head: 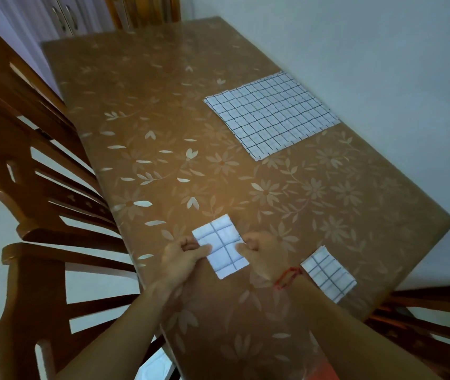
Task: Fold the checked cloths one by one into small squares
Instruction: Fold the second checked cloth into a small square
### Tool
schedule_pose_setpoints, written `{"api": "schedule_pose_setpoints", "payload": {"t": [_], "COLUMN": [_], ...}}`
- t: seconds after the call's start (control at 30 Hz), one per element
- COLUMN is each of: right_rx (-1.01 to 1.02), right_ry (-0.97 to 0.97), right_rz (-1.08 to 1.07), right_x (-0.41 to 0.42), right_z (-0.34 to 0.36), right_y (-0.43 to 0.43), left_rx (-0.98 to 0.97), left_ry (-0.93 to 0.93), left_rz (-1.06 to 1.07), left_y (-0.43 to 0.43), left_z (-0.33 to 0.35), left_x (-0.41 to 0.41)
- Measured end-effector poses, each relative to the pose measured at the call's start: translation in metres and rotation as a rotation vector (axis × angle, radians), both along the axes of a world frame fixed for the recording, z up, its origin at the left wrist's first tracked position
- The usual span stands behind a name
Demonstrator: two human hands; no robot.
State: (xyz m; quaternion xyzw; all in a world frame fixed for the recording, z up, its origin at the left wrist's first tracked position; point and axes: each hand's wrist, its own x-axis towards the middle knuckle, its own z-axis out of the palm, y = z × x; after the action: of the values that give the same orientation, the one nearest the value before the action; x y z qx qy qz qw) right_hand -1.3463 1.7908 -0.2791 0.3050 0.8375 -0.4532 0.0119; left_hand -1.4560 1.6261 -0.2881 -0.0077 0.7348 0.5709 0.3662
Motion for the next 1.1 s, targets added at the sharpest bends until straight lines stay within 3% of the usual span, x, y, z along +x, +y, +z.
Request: {"api": "schedule_pose_setpoints", "payload": {"t": [0.1, 0.2, 0.33, 0.47, 0.57, 0.7, 0.8, 0.93, 1.1], "right_rx": [-0.287, -0.507, -0.635, -0.614, -0.556, -0.265, -0.205, -0.322, -0.354], "right_ry": [0.031, 0.031, 0.021, 0.011, 0.007, -0.115, -0.182, -0.103, -0.105], "right_rz": [-0.193, -0.341, -0.38, -0.339, -0.29, -0.082, -0.007, -0.128, -0.196], "right_x": [0.005, 0.007, 0.008, 0.009, 0.007, 0.002, -0.002, -0.006, -0.021], "right_z": [0.004, 0.008, 0.014, 0.021, 0.029, 0.041, 0.041, 0.036, 0.02], "right_y": [-0.013, -0.027, -0.035, -0.027, -0.014, -0.005, -0.002, -0.004, -0.007], "left_rx": [0.148, 0.157, 0.136, 0.042, -0.013, -0.036, -0.047, 0.031, 0.041], "left_ry": [-0.185, -0.145, -0.09, 0.025, 0.147, 0.2, 0.162, -0.059, -0.174], "left_rz": [0.069, 0.092, 0.069, -0.062, -0.288, -0.468, -0.326, 0.042, 0.195], "left_y": [0.0, -0.001, -0.008, -0.017, -0.022, -0.026, -0.03, -0.037, -0.046], "left_z": [0.009, 0.012, 0.013, 0.012, 0.018, 0.029, 0.025, 0.017, 0.006], "left_x": [0.016, 0.029, 0.031, 0.019, 0.007, -0.004, -0.009, -0.009, -0.002]}}
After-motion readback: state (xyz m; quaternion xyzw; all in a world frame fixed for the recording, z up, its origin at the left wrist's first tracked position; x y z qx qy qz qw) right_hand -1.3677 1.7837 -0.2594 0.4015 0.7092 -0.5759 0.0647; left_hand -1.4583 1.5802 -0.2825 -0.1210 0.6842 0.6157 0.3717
